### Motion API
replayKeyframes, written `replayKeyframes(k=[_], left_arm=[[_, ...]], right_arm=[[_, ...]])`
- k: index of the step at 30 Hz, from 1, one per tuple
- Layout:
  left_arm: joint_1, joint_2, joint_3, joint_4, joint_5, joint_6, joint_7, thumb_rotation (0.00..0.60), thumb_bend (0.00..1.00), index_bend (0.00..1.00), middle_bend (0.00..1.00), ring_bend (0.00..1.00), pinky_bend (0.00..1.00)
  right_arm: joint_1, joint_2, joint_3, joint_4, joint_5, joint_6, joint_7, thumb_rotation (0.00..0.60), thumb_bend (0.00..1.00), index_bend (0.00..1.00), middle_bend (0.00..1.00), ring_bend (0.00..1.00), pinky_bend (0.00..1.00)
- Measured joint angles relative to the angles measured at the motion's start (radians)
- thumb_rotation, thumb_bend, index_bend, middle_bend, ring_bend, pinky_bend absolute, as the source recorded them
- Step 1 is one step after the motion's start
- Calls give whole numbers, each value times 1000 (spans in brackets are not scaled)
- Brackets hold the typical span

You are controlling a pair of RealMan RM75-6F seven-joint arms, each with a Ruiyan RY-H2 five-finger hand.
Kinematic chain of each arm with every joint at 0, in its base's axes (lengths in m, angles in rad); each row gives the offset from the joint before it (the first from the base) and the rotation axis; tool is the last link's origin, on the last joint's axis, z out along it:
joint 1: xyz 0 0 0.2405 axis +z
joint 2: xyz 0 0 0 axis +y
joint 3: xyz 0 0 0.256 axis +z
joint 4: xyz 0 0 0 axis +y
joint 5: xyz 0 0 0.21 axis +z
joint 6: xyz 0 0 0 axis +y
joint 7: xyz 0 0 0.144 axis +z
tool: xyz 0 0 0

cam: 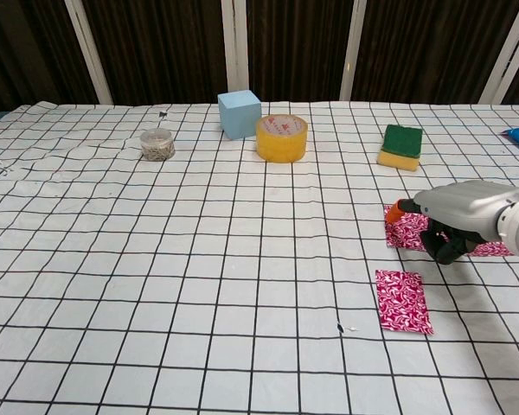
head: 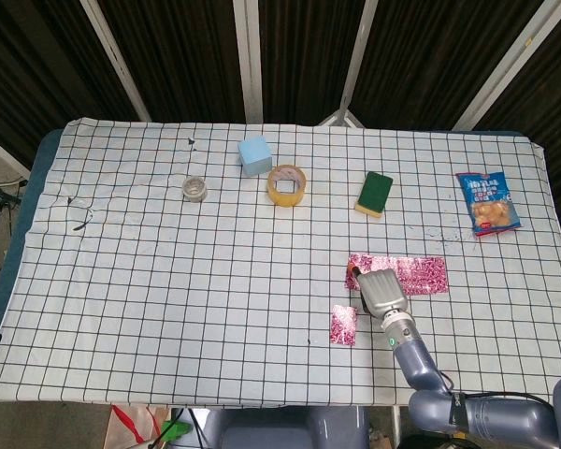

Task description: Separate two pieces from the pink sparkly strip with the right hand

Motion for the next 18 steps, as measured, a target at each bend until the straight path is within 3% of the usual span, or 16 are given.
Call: replayKeyframes(k=[18], left_arm=[[-3, -3, 0, -2, -3, -4, 13, 600, 324, 160, 0, 0, 101]], right_arm=[[3, 4, -4, 29, 20, -2, 27, 600, 781, 174, 817, 716, 542]])
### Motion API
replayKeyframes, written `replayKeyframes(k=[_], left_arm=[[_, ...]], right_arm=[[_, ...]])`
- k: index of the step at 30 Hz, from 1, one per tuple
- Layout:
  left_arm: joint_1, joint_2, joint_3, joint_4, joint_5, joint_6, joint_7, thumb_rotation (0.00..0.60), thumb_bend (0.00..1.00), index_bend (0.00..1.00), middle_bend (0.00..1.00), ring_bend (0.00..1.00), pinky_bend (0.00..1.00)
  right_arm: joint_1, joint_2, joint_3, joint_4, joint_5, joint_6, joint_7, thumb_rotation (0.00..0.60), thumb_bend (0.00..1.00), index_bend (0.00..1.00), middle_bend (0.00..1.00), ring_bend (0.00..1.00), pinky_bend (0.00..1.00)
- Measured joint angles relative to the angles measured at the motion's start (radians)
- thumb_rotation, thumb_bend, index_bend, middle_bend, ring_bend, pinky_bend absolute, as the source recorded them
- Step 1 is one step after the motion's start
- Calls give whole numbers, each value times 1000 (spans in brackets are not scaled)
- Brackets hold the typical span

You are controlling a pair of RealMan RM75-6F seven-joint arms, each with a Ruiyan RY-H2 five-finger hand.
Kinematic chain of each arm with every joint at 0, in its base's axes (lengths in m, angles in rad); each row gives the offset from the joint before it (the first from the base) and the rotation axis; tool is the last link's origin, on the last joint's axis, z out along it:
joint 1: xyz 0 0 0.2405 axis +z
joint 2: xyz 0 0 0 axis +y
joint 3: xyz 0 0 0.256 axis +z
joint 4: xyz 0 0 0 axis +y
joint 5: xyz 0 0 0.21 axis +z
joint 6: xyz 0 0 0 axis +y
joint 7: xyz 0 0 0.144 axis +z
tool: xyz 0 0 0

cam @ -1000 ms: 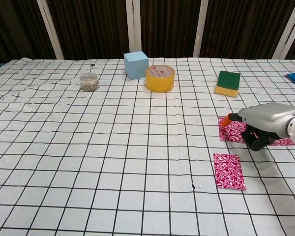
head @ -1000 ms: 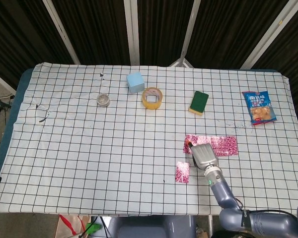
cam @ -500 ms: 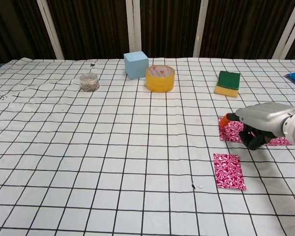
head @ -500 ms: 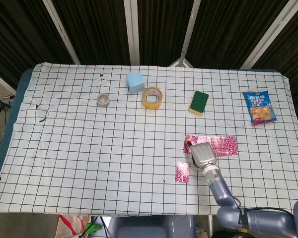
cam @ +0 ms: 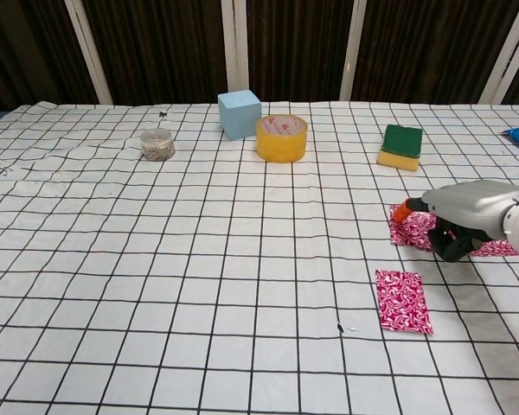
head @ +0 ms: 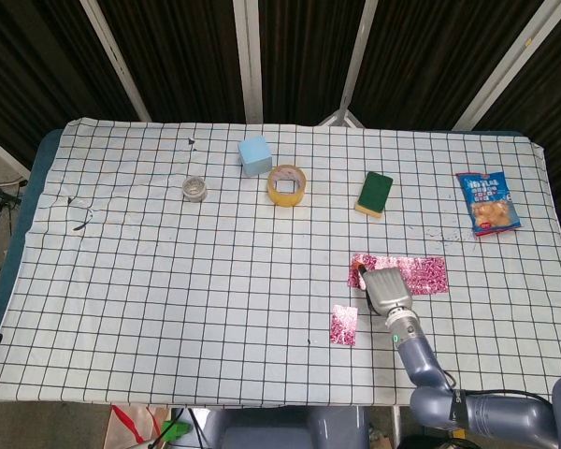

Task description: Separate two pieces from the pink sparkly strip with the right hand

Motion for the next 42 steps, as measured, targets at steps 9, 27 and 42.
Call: replayKeyframes(k=[9, 27, 42], left_arm=[[-1, -3, 1, -3, 2, -1, 9, 600, 324, 160, 0, 0, 101], [-1, -1, 2, -2, 3, -1, 4, 600, 324, 160, 0, 0, 101], [-1, 5, 0, 1, -3, -4, -11, 600, 324, 161, 0, 0, 101]], right_arm=[[-5, 11, -9, -3, -11, -3, 19, 600, 780, 174, 817, 715, 542], [2, -3, -18, -11, -19, 4, 13, 600, 782, 174, 817, 716, 542], [29, -45, -14, -16, -3, 6, -20, 600, 781, 174, 817, 715, 542]])
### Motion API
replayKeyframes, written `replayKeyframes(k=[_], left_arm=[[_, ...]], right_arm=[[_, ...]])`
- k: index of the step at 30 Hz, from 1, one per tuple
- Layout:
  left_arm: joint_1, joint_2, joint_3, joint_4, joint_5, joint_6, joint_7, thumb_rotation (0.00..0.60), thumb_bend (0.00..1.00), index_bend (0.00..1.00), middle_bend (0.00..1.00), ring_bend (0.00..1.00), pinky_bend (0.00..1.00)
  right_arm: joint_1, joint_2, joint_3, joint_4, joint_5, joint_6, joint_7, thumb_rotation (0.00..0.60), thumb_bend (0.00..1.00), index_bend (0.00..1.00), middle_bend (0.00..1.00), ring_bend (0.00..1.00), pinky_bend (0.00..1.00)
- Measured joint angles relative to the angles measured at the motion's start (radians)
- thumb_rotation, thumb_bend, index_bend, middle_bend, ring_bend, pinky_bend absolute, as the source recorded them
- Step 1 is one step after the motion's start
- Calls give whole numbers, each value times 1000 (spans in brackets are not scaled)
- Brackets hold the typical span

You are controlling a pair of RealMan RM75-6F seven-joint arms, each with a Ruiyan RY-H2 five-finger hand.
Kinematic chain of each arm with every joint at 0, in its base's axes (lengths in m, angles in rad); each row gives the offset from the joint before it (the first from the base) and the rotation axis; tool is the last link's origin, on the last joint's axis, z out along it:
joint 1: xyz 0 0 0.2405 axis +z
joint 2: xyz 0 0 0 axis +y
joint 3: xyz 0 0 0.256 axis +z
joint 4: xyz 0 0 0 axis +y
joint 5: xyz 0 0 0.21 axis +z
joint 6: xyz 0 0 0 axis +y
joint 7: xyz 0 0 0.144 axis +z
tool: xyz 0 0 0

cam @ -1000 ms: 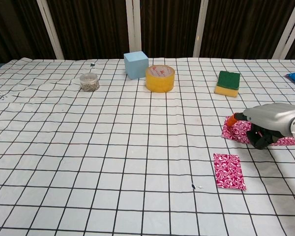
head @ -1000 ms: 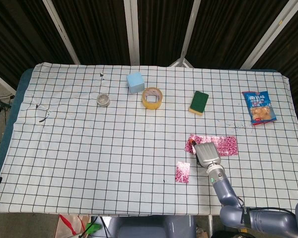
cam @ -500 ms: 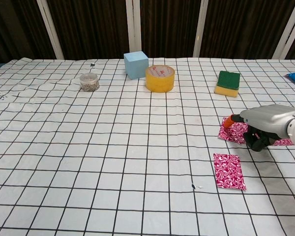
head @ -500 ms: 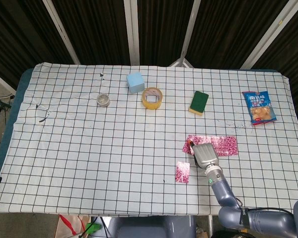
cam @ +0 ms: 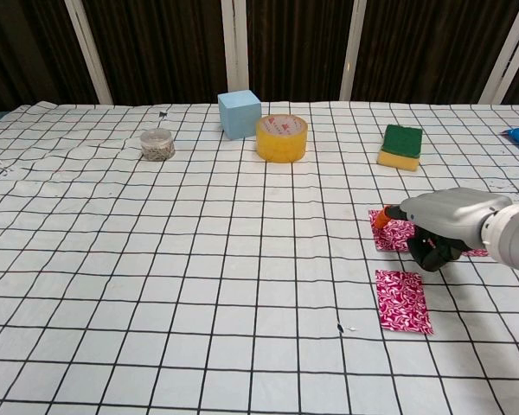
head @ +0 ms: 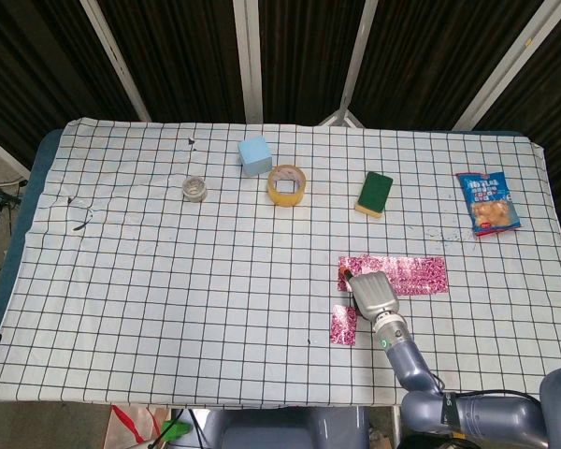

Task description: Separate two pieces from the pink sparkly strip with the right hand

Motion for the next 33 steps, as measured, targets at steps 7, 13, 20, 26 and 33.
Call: replayKeyframes(k=[7, 13, 20, 26, 33], left_arm=[[1, 1, 0, 0, 0, 1, -3, 600, 324, 161, 0, 0, 101], [-1, 0, 0, 0, 0, -1, -3, 600, 324, 161, 0, 0, 101], [-1, 0, 0, 0, -1, -1, 0, 600, 325, 161, 0, 0, 101], [-2, 0, 0, 0, -2, -3, 2, 600, 324, 161, 0, 0, 101], [0, -4, 1, -4, 2, 4, 13, 600, 325, 161, 0, 0, 101]], right_arm=[[9, -12, 3, 0, 3, 4, -7, 600, 781, 174, 817, 715, 542], [11, -8, 10, -23, -15, 22, -4, 600, 781, 174, 817, 715, 542], [11, 11, 22, -62, -30, 45, 2, 600, 782, 174, 817, 715, 542], [-1, 51, 22, -81, -22, 65, 3, 600, 782, 174, 817, 715, 542], [-10, 61, 4, -62, -5, 33, 25, 600, 781, 174, 817, 716, 542]])
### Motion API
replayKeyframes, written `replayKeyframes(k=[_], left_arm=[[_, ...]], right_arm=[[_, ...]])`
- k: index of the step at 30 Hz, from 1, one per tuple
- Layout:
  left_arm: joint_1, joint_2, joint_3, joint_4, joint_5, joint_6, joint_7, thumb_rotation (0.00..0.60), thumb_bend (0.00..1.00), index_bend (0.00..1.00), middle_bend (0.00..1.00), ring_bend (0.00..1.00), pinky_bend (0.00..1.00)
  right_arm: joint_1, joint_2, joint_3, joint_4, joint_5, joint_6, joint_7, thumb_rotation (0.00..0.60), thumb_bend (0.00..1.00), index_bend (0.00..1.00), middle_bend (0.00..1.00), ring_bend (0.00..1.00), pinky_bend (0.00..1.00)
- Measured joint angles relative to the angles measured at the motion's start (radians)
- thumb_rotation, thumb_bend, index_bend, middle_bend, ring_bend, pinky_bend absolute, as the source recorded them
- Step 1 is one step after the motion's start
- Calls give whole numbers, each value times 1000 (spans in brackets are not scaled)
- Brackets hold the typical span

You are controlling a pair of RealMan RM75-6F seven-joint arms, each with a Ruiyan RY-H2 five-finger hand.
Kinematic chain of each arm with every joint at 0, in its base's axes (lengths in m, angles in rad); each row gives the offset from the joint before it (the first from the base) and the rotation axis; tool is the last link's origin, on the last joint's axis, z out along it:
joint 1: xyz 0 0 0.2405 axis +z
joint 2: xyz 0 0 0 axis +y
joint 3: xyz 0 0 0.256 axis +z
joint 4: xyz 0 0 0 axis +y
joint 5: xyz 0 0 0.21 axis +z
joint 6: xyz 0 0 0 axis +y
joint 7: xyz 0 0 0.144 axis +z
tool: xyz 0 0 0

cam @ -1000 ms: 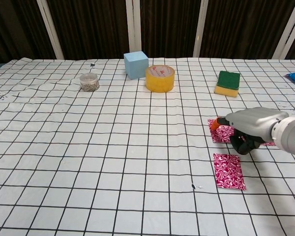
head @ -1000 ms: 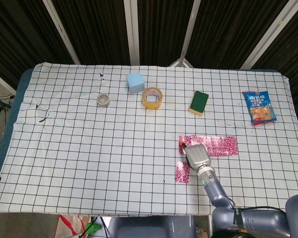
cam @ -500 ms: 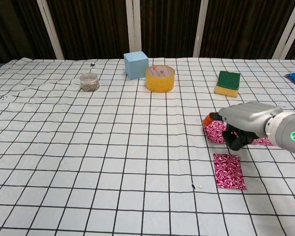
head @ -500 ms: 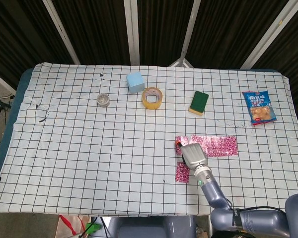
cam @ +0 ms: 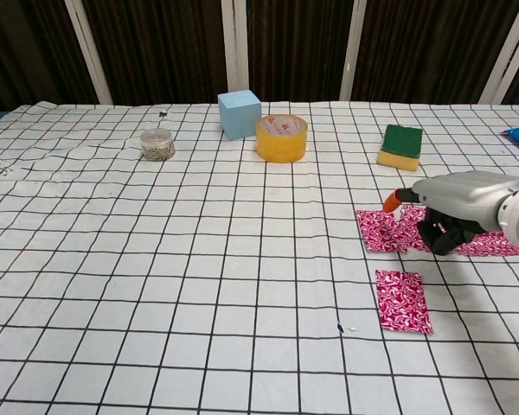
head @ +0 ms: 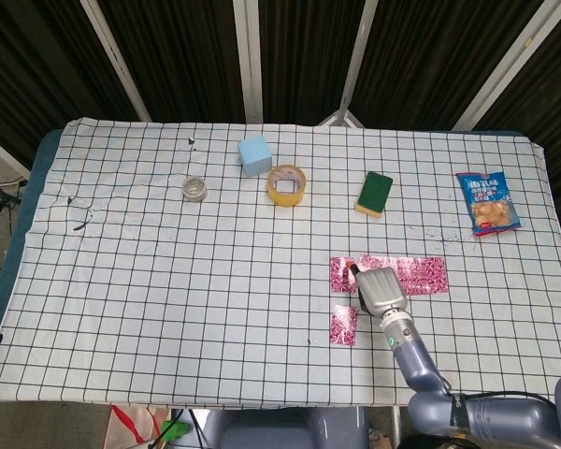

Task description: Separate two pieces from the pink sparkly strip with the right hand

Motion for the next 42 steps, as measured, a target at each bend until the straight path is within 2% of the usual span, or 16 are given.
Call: replayKeyframes(k=[6, 21, 42], left_arm=[[-2, -2, -1, -1, -2, -2, 6, 600, 324, 161, 0, 0, 101], [-3, -2, -2, -2, -5, -5, 7, 600, 324, 161, 0, 0, 101], [-3, 5, -3, 3, -7, -8, -14, 600, 324, 161, 0, 0, 101]], right_arm=[[-2, -19, -18, 26, -10, -16, 5, 600, 782, 174, 816, 715, 542], [3, -56, -26, 57, -8, -30, 6, 600, 782, 174, 817, 715, 542], [47, -120, 10, 38, 21, -15, -43, 600, 783, 174, 817, 716, 542]])
